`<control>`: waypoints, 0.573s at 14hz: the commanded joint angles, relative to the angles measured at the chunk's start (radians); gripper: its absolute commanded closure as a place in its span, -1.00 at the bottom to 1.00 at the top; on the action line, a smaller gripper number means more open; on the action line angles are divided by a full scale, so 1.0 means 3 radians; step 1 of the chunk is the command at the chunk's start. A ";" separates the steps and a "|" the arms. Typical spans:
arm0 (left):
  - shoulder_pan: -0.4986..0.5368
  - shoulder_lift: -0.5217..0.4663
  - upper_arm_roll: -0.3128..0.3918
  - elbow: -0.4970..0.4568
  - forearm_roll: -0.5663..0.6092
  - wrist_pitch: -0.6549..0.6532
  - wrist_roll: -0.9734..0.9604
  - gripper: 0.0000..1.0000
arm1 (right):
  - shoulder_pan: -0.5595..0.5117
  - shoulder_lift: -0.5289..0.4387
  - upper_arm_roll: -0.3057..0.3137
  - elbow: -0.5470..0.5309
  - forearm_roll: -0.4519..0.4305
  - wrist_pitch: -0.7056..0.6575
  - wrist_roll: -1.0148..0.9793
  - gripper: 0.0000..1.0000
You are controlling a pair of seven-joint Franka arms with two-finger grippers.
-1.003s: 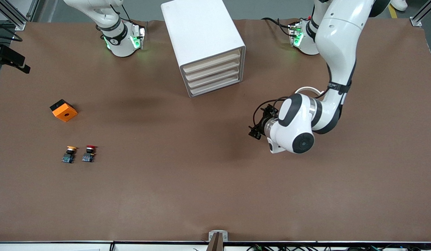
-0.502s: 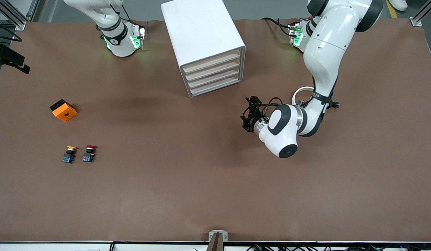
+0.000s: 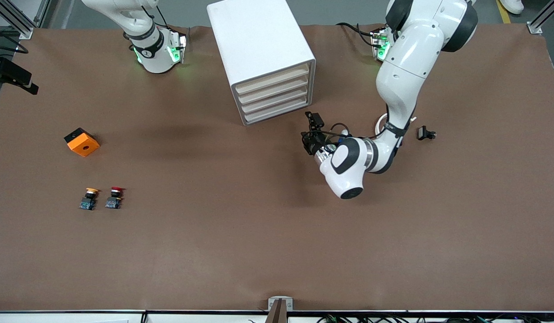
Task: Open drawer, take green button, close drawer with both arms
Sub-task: 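Grasp the drawer front with the left gripper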
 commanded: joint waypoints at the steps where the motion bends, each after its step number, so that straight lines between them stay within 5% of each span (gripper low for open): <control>1: -0.0111 0.0102 0.0006 0.0082 -0.0138 -0.0204 -0.0160 -1.00 | -0.0015 -0.0083 -0.0005 -0.0075 0.0015 0.0011 0.0007 -1.00; 8: -0.0203 0.0117 -0.0050 -0.0076 -0.0226 -0.0491 -0.0170 -0.32 | -0.0041 -0.0042 0.0000 -0.0019 -0.0001 0.0021 0.0002 -1.00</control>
